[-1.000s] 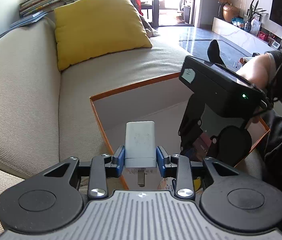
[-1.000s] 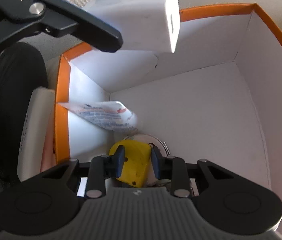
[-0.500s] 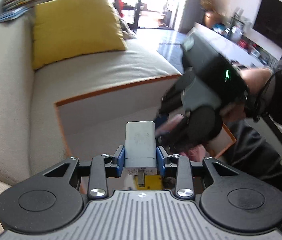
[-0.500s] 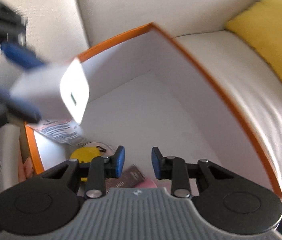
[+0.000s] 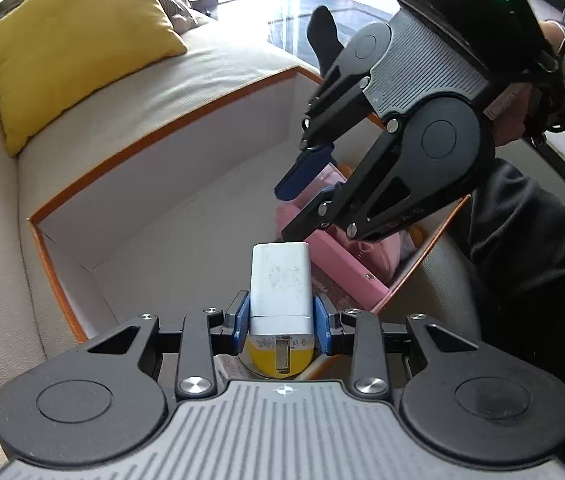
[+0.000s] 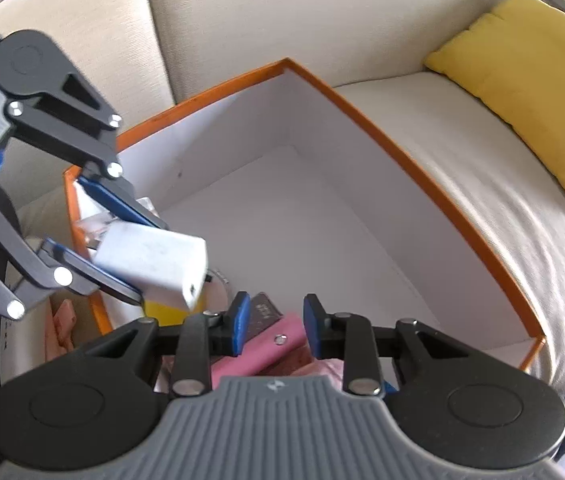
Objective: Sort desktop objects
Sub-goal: 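Lower the charger into the box with the left tool while the right closes on it, then release the charger from the left tool and grasp the Vaseline tube while the right holds the charger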
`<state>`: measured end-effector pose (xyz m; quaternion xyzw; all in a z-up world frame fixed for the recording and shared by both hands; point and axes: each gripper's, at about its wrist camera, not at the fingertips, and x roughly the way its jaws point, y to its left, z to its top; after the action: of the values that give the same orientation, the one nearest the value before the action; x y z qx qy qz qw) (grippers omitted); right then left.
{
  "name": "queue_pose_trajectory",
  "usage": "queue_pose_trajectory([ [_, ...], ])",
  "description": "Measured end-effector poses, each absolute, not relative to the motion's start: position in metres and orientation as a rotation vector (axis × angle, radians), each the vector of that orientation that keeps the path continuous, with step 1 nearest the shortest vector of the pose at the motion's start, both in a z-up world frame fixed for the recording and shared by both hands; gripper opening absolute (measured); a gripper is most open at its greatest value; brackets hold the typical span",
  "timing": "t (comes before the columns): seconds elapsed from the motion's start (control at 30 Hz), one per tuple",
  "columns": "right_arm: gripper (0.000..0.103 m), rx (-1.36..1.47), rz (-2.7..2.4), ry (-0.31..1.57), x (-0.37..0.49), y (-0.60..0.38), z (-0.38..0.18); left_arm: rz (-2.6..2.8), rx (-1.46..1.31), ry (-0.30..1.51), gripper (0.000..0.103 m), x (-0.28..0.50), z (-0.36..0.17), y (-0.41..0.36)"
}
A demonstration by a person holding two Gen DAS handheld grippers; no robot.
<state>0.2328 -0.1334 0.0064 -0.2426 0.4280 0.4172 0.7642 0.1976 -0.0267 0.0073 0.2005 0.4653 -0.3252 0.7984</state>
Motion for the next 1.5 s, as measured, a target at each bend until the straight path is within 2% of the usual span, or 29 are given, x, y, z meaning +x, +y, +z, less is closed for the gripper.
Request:
queue_pose_trajectory([
  [0.17,0.032,-0.602,1.098,0.872,0.216,-0.139,0.019,-0.739,0.487,1.008,0.038,0.194,0.005,-0.028],
  [0.23,0.037,-0.701,1.149,0.844,0.209,-0.137,0.021,-0.759,0.52,1.002,0.038,0.19,0.004,-0.029],
  [0.33,0.038,-0.787,1.23,0.842,0.204,-0.131,0.023,-0.768,0.578,0.99,0.038,0.185,0.002,-0.032],
  [0.43,0.047,-0.885,1.306,0.797,0.198,-0.122,0.028,-0.783,0.607,0.989,0.038,0.184,0.0,-0.034],
  [0.67,0.047,-1.109,1.411,0.687,0.179,-0.103,0.03,-0.839,0.707,0.94,0.038,0.177,-0.001,-0.038],
  [0.73,0.045,-1.168,1.428,0.657,0.176,-0.098,0.027,-0.859,0.72,0.918,0.038,0.173,-0.001,-0.036],
  [0.77,0.041,-1.183,1.444,0.654,0.176,-0.097,0.026,-0.868,0.726,0.909,0.038,0.172,-0.001,-0.035],
  [1.0,0.039,-1.136,1.453,0.698,0.184,-0.094,0.027,-0.886,0.75,0.874,0.039,0.166,-0.004,-0.027],
  [1.1,0.039,-1.067,1.458,0.739,0.19,-0.098,0.031,-0.893,0.71,0.863,0.044,0.164,-0.001,-0.017],
  [1.3,0.034,-1.0,1.437,0.821,0.2,-0.105,0.03,-0.853,0.508,0.858,0.046,0.167,0.016,0.02],
  [1.5,0.034,-0.932,1.386,0.833,0.211,-0.103,0.027,-0.698,0.317,0.97,0.046,0.171,0.01,0.048],
])
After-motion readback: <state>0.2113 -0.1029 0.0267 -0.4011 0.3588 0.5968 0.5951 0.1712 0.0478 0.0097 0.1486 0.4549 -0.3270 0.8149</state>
